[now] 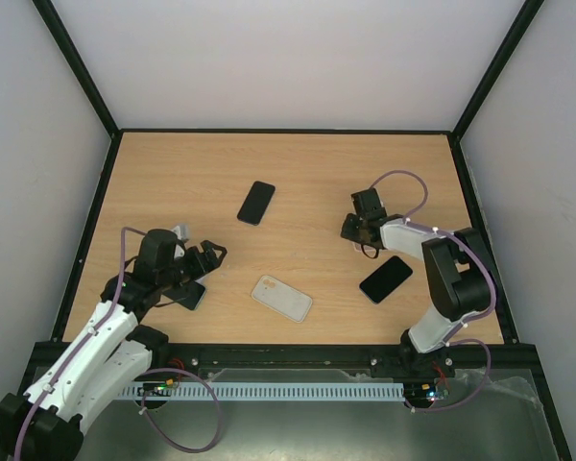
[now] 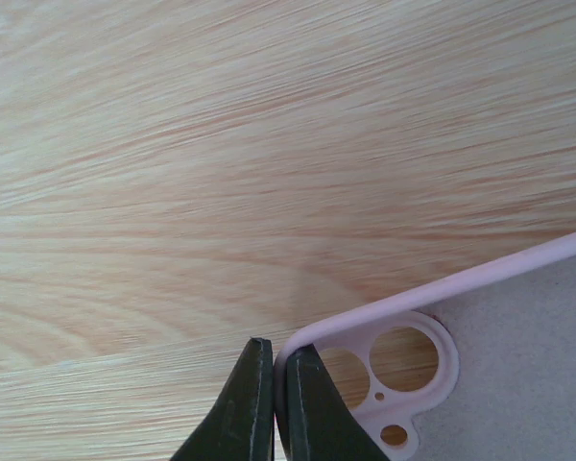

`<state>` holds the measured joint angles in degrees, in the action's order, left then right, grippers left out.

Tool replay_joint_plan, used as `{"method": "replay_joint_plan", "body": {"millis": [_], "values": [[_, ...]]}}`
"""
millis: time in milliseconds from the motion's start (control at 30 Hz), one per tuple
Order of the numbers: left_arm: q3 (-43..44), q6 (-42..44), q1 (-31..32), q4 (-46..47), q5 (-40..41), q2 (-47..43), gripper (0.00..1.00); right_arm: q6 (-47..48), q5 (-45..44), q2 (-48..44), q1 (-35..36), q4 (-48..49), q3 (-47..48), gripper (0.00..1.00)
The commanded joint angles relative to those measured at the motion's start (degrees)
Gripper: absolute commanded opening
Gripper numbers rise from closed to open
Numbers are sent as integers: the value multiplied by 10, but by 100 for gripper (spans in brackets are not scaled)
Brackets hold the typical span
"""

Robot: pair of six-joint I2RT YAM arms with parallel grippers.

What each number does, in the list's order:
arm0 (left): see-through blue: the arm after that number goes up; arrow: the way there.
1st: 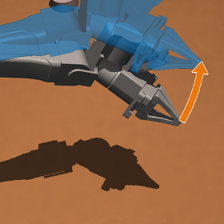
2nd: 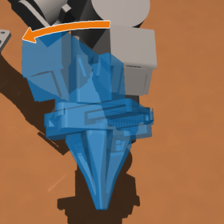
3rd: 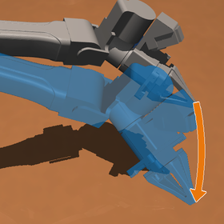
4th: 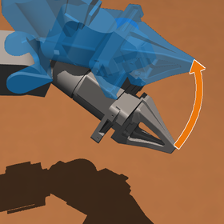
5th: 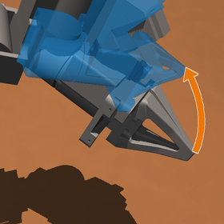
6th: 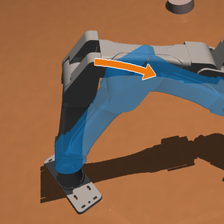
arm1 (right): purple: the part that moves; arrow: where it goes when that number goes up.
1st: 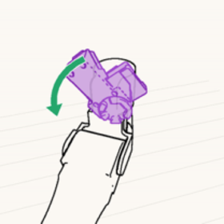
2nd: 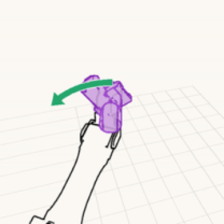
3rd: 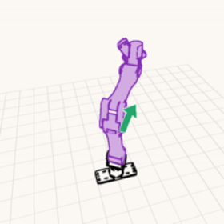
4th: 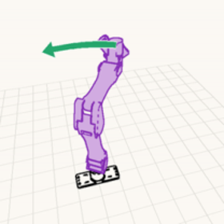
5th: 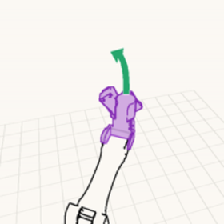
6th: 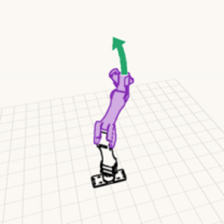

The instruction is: Put the phone into the phone case

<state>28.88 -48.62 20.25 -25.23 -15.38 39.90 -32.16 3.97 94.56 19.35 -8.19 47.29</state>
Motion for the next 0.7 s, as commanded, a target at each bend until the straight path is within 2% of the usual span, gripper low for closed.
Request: {"method": "replay_joint_plan", "body": {"millis": [0, 300, 467, 567, 667], "values": [[10, 1, 1, -16, 6, -7, 93, -140, 100, -8, 29, 87, -9, 2], [5, -4, 1, -40, 24, -32, 94, -380, 107, 51, 126, 219, 26, 2], [3, -12, 1, -40, 25, -35, 94, -477, 41, 65, 157, 216, 59, 2], [4, -16, 1, -41, 25, -34, 94, -584, 15, 69, 158, 177, 57, 2], [4, -15, 2, -43, 28, -38, 94, -635, -18, 68, 160, 145, 66, 2]]}}
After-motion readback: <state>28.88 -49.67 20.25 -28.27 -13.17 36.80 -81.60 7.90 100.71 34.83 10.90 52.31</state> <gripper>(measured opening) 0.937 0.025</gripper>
